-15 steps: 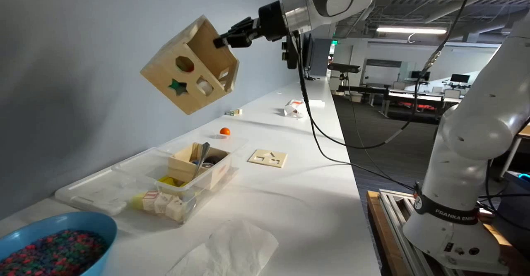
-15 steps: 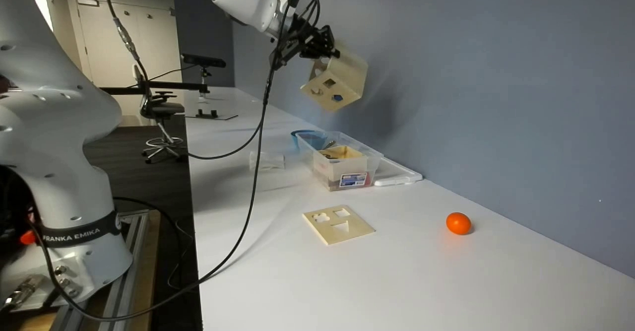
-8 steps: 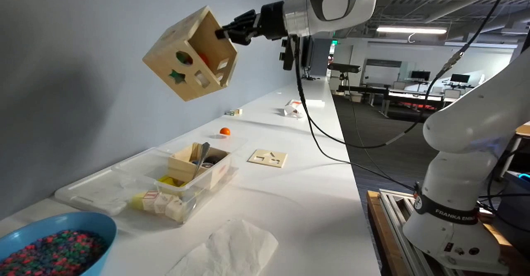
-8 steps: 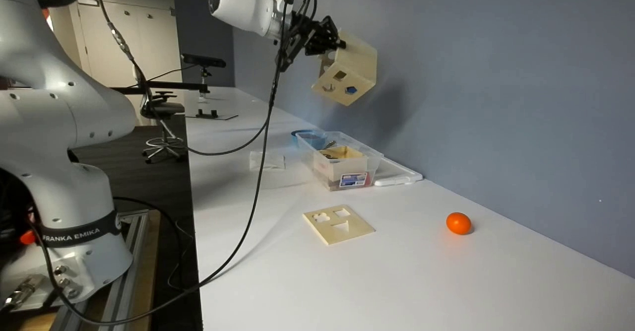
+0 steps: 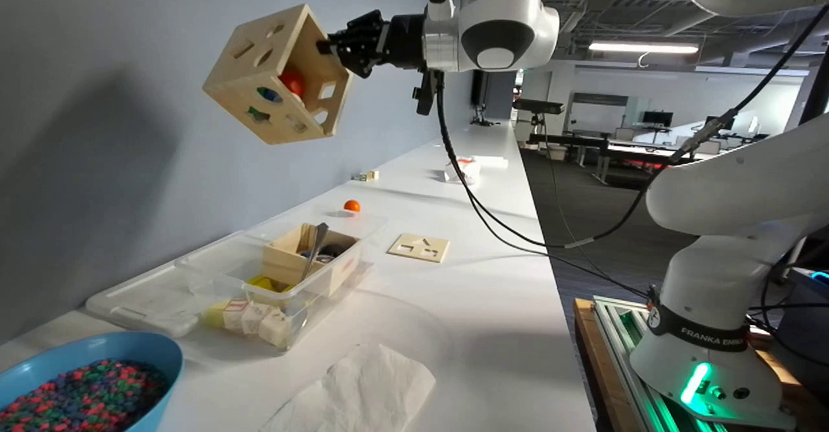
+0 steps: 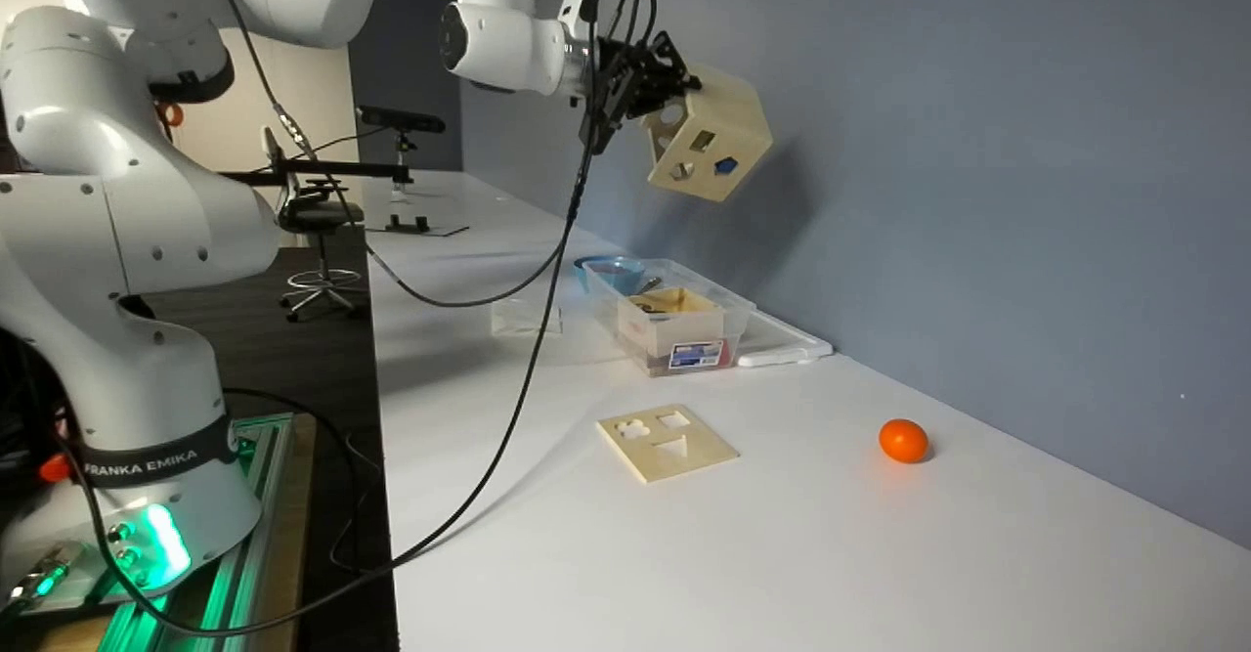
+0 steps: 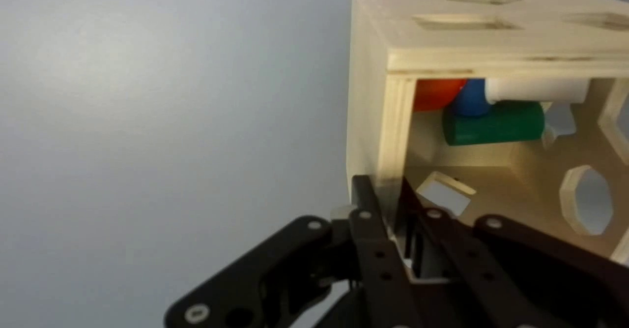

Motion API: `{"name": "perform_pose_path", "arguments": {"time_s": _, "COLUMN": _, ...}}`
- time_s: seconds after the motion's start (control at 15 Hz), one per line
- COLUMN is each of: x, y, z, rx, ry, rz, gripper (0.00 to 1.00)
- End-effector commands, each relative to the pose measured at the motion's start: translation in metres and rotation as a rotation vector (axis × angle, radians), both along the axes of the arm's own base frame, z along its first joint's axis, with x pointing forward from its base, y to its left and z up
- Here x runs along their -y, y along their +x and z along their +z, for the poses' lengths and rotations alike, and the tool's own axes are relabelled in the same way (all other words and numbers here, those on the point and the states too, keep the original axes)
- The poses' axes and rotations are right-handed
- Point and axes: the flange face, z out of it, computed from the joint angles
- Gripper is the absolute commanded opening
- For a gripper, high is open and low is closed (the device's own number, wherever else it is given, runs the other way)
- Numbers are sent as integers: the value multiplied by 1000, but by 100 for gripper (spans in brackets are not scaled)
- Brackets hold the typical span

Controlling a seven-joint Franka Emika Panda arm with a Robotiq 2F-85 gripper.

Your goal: Pour some of the contents of the shape sorter into the wooden box

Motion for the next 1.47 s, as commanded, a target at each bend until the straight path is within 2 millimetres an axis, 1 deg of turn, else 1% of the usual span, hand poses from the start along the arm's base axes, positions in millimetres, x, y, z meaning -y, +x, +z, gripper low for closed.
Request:
{"name": "perform_pose_path", "arguments": {"time_s": 0.0, "x": -13, "y": -14, "z": 46, "rx": 119, "ry": -30, "rz": -28, "gripper": 3}}
{"name": "perform_pose_path", "arguments": {"time_s": 0.07, "x": -18, "y": -20, "z": 55, "rx": 144, "ry": -18, "rz": -38, "gripper": 3}}
{"name": "perform_pose_path", "arguments": {"time_s": 0.13, "x": -23, "y": -24, "z": 52, "rx": 146, "ry": 7, "rz": -50, "gripper": 3}}
{"name": "perform_pose_path", "arguments": {"time_s": 0.2, "x": -7, "y": -13, "z": 38, "rx": 92, "ry": 9, "rz": -37, "gripper": 13}}
{"name": "perform_pose_path", "arguments": {"time_s": 0.27, "x": -13, "y": -17, "z": 43, "rx": 106, "ry": 16, "rz": -41, "gripper": 13}}
{"name": "perform_pose_path", "arguments": {"time_s": 0.47, "x": -27, "y": -20, "z": 43, "rx": 118, "ry": 10, "rz": -44, "gripper": 13}}
{"name": "perform_pose_path", "arguments": {"time_s": 0.53, "x": -29, "y": -22, "z": 45, "rx": 126, "ry": 2, "rz": -48, "gripper": 3}}
{"name": "perform_pose_path", "arguments": {"time_s": 0.67, "x": -41, "y": -29, "z": 52, "rx": 162, "ry": -34, "rz": -65, "gripper": 3}}
{"name": "perform_pose_path", "arguments": {"time_s": 0.93, "x": -60, "y": -36, "z": 48, "rx": 166, "ry": -117, "rz": -14, "gripper": 3}}
{"name": "perform_pose_path", "arguments": {"time_s": 1.0, "x": -67, "y": -39, "z": 49, "rx": 175, "ry": -159, "rz": 12, "gripper": 3}}
{"name": "perform_pose_path", "arguments": {"time_s": 1.2, "x": -84, "y": -41, "z": 40, "rx": 160, "ry": -231, "rz": 82, "gripper": 3}}
{"name": "perform_pose_path", "arguments": {"time_s": 1.4, "x": -91, "y": -33, "z": 12, "rx": 101, "ry": -265, "rz": 131, "gripper": 3}}
